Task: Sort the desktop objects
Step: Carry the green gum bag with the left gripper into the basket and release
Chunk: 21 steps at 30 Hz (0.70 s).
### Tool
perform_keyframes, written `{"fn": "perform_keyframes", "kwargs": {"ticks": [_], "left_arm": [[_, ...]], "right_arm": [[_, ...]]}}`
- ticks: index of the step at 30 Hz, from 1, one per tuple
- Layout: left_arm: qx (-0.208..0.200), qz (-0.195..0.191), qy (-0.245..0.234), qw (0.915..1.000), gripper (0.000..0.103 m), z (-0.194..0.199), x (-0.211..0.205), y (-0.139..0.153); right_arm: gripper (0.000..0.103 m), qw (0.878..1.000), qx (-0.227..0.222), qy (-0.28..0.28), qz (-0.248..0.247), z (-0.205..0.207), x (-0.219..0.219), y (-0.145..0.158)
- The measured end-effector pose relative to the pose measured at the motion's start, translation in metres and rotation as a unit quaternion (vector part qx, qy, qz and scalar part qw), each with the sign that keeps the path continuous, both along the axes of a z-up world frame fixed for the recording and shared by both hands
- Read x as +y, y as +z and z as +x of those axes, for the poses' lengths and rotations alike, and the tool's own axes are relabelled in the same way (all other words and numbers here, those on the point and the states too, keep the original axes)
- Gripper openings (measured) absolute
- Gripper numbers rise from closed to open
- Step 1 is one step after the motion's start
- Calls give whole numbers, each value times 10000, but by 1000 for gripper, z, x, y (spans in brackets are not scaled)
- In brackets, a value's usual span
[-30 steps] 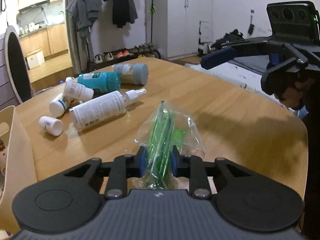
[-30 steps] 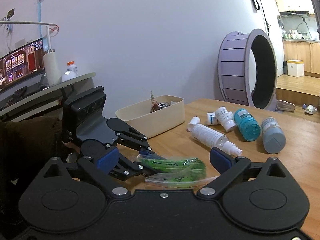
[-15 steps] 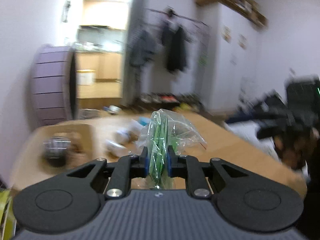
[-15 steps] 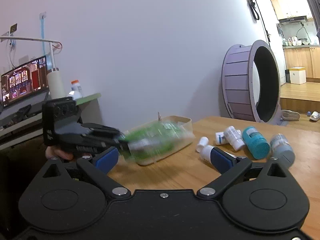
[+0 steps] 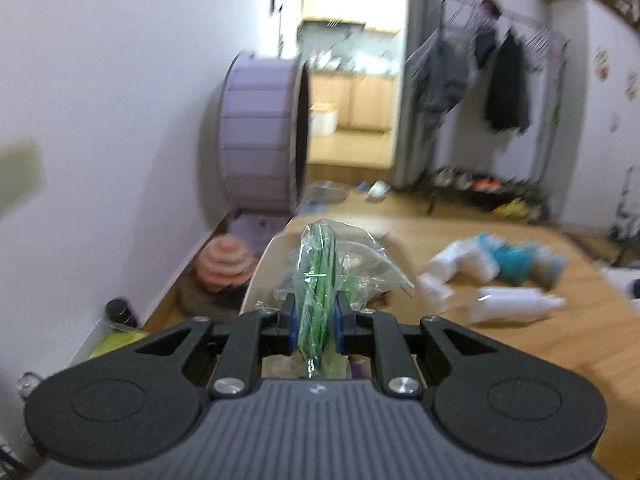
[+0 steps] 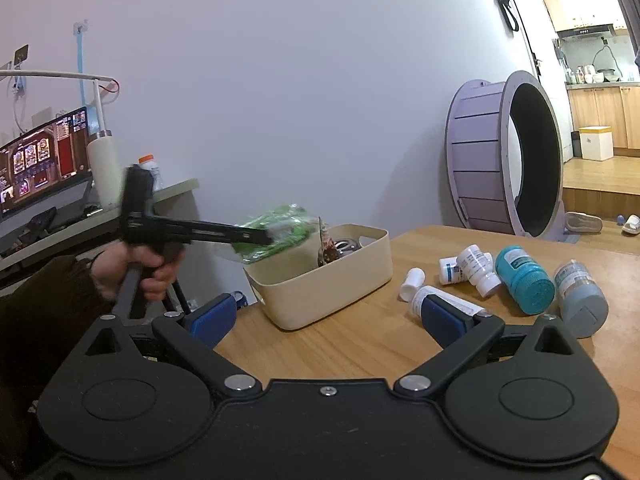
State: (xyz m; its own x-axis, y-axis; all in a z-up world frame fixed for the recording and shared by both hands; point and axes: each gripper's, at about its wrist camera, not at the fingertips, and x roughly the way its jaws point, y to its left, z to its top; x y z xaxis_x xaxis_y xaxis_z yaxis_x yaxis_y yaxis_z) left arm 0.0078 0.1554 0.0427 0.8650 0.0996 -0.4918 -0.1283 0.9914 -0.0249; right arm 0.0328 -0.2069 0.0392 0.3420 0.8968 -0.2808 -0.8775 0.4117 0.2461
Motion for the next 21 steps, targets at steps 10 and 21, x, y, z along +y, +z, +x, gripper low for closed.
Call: {"fn": "perform_keyframes", "kwargs": {"ticks": [10,21], "left_arm": [[-305,151,367,9987,33,-21,6,7],[499,157,109,9986,26,35,13,-24]], "right_arm": [[99,10000,8,-42,-22,-2,0,0],[100,9999,45,-62,-94,-3,-1,-1]]}}
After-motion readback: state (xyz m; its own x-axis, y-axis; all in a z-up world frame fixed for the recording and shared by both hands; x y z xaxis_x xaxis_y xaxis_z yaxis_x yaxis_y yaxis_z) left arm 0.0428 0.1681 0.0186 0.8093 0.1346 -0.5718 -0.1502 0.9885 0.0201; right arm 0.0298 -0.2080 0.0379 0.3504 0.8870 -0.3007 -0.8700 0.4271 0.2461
